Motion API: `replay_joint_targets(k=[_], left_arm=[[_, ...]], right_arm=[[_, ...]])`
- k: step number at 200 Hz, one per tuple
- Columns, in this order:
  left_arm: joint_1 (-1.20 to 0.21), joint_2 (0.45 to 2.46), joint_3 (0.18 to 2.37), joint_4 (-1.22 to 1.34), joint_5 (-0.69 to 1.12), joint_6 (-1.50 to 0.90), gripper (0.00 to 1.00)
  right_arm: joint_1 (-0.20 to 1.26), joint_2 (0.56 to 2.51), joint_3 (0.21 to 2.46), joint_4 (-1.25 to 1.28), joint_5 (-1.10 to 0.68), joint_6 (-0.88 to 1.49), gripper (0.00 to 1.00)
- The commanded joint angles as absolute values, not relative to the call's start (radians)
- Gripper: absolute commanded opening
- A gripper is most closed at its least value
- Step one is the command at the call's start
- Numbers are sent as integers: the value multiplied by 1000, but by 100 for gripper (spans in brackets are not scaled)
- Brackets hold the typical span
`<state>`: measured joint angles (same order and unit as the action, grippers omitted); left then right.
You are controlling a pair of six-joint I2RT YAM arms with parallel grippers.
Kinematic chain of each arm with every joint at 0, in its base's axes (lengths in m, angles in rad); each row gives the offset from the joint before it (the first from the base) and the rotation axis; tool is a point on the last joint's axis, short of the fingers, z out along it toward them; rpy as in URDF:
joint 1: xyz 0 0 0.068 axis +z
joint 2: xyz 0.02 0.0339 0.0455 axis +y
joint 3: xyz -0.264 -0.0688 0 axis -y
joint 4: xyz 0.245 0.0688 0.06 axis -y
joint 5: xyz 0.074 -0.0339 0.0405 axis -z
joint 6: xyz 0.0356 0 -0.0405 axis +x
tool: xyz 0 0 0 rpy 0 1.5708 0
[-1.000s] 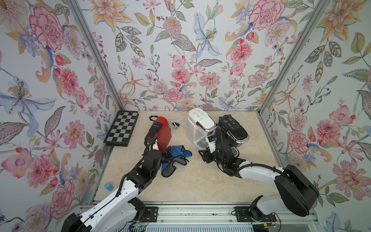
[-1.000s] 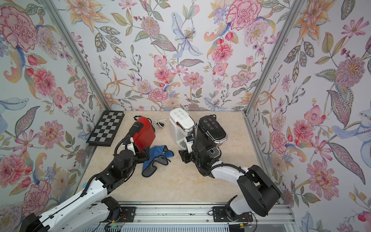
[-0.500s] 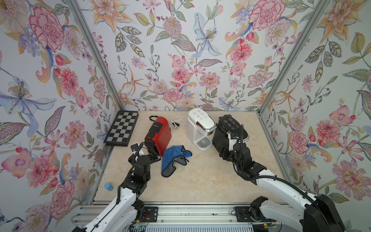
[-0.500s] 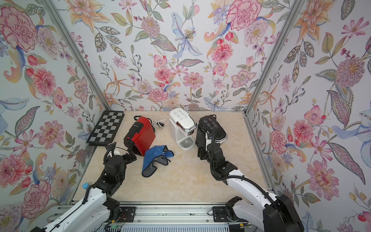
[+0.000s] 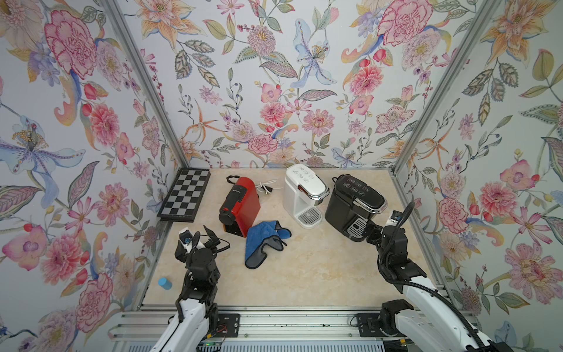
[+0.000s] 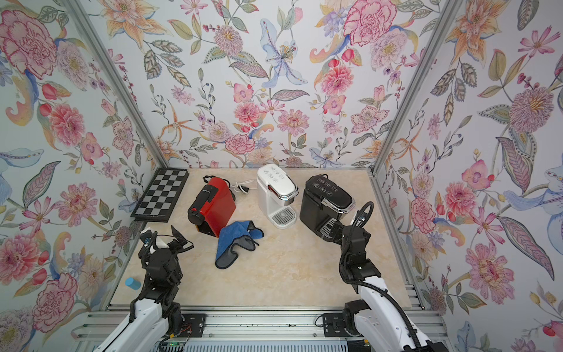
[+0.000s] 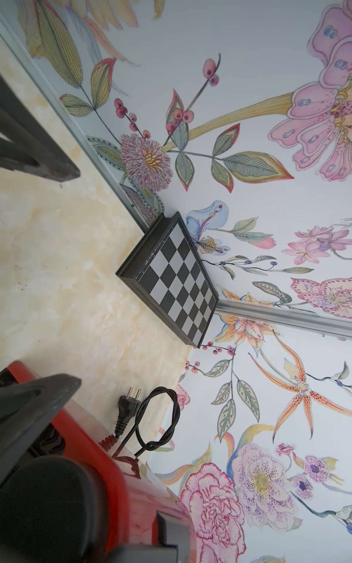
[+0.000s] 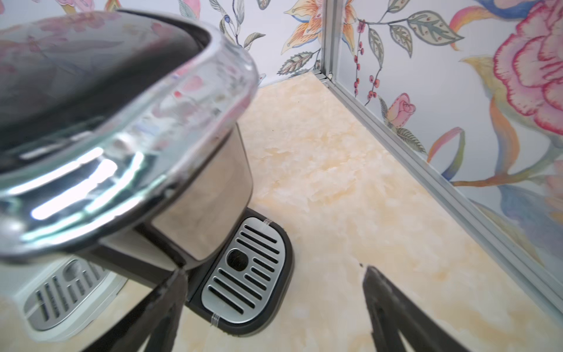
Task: Wipe the surface of a coffee machine
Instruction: Reset both arms
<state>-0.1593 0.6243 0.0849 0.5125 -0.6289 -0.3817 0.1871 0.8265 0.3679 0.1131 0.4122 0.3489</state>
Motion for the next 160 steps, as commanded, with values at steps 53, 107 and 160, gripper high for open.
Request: replay_joint_targets(k=[53,107,160], left_arm=[[-48,881,-22,930,-450,-167,99],[-29,1026,-8,1110,-276,-85,99],[-12,1210,135,1057,-154,-59,99]], right_arm=[[-35,871,262,443,237,289,95],[5,1113,179,863,183,53,99],[4,1392,223,1091,69,-2,100]])
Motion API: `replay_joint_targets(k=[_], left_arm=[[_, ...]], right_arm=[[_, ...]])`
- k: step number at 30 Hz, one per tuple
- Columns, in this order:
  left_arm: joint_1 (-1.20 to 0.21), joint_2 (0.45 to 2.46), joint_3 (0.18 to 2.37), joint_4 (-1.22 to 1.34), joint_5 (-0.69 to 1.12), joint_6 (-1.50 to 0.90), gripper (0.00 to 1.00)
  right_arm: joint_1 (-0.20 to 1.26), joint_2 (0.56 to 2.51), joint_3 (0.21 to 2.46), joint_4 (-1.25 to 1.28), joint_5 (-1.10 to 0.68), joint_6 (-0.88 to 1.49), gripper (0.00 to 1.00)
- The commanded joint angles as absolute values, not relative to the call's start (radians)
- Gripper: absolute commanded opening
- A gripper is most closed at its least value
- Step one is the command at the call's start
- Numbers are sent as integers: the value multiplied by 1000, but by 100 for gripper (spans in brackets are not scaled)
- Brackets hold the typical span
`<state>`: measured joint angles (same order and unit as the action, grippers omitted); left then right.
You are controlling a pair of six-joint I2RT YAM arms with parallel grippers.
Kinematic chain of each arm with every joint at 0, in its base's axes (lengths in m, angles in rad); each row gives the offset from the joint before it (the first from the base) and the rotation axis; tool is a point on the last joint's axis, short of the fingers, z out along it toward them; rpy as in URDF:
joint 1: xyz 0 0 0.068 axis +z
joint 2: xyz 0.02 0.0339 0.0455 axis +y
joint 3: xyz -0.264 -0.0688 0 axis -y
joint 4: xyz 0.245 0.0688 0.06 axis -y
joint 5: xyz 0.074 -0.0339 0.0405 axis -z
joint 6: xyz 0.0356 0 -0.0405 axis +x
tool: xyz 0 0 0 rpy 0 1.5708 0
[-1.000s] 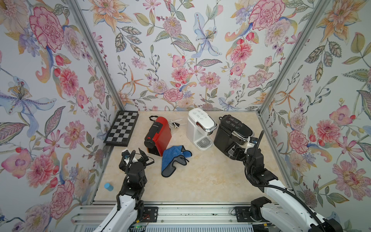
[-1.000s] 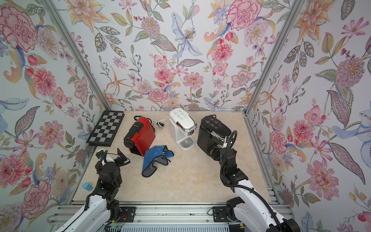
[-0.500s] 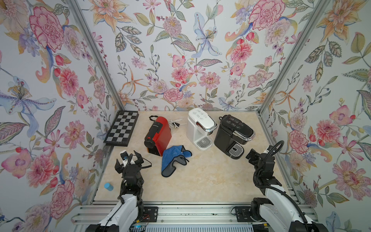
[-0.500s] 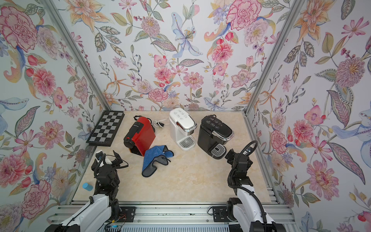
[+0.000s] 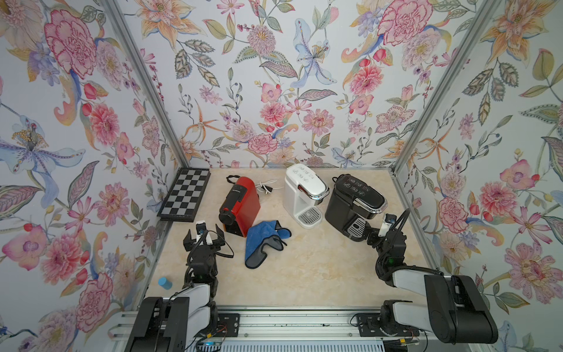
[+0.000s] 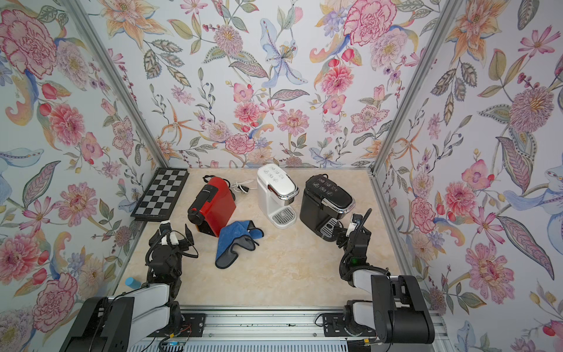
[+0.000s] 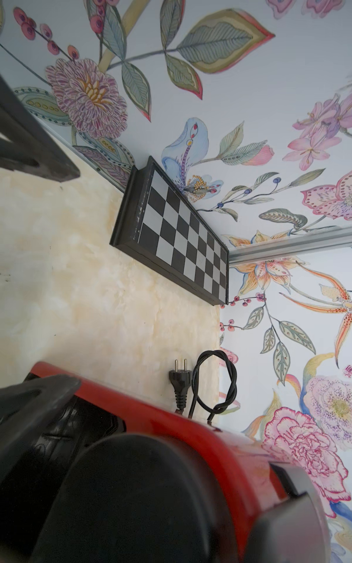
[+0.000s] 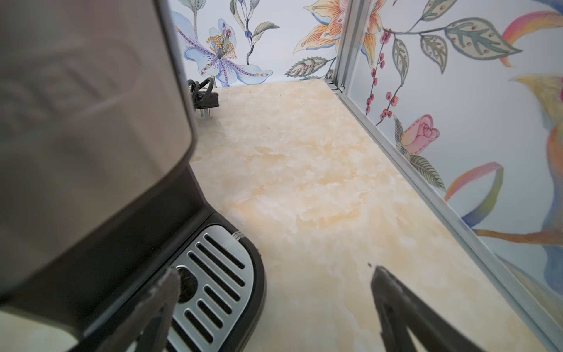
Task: Wipe the surface of a coffee machine
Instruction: Reset both arms
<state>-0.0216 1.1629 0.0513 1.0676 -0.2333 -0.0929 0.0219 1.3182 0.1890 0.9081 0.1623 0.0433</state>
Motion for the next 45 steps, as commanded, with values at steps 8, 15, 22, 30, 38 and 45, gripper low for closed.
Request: replay_joint_targets(k=[8,15,22,30,38,45], left_arm=[[-6,1383,18,1557,-61,-14,99],[-5,1522,81,1550,-98,-21,99],[-6,1552,119,1533,-164,-38,99],[-6,1551,139,1495,-190,-48,99],[-6,1549,152,1469,-192,-49,99],[-6,1551,155,1466,-191,-48,99]], right_arm=[[6,1540,296,1096,-50,-45,100],[15,1538,292,1095,-19,-47,100],[18,1537,292,1094,-12,-46,100],[21,1537,291,1095,-8,-50,100],[20,1540,294,1094,-8,-49,100],[14,1537,295,1089,-20,-45,100]])
